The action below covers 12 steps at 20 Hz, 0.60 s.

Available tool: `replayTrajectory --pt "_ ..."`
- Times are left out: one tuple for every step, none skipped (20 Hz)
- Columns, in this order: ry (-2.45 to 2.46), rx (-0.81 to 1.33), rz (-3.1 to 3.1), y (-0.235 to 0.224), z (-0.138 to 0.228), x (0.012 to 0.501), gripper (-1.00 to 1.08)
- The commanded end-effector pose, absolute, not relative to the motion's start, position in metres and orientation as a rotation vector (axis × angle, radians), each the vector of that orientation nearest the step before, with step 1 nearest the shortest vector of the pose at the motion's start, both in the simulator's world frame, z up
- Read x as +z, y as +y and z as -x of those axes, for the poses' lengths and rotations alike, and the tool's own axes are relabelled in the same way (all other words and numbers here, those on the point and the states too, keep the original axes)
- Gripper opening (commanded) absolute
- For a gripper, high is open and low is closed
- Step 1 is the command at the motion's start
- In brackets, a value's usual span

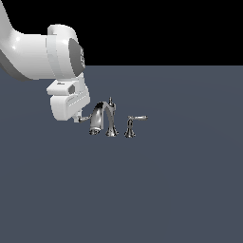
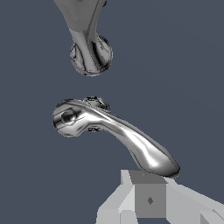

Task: Turn on the faucet by rotating a designated handle.

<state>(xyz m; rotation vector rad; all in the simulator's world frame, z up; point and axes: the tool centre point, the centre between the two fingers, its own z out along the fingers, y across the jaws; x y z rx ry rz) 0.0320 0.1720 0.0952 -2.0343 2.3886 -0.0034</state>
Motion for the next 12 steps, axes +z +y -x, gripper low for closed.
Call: replayTrajectory --pt "2.395 -0.004 2.030 0.162 -0.027 0.095 -1.00" --pt "2.396 -0.003 2.030 0.159 -0.025 0.095 -1.00" --pt "2.396 -0.003 2.030 0.156 -0.023 0.095 -1.00" --pt "2.396 -0.003 2.030 0.153 -0.021 0.095 -1.00" --pt "2.397 -0.002 2.030 0.150 -0.019 0.095 -1.00" --pt "2.397 -0.002 2.030 0.147 -0.017 0.095 -1.00" --pt "2.397 -0.002 2.030 0.143 -0.014 0.095 -1.00" --pt "2.397 -0.001 2.030 0.140 -0.012 0.095 -1.00" --pt "2.397 -0.001 2.030 0.137 -0.010 0.095 -1.00" --pt "2.398 0.000 2.030 0.134 -0.008 0.095 -1.00" --pt "2.398 0.000 2.030 0.130 -0.006 0.095 -1.00" --pt "2.398 0.000 2.030 0.130 -0.006 0.095 -1.00"
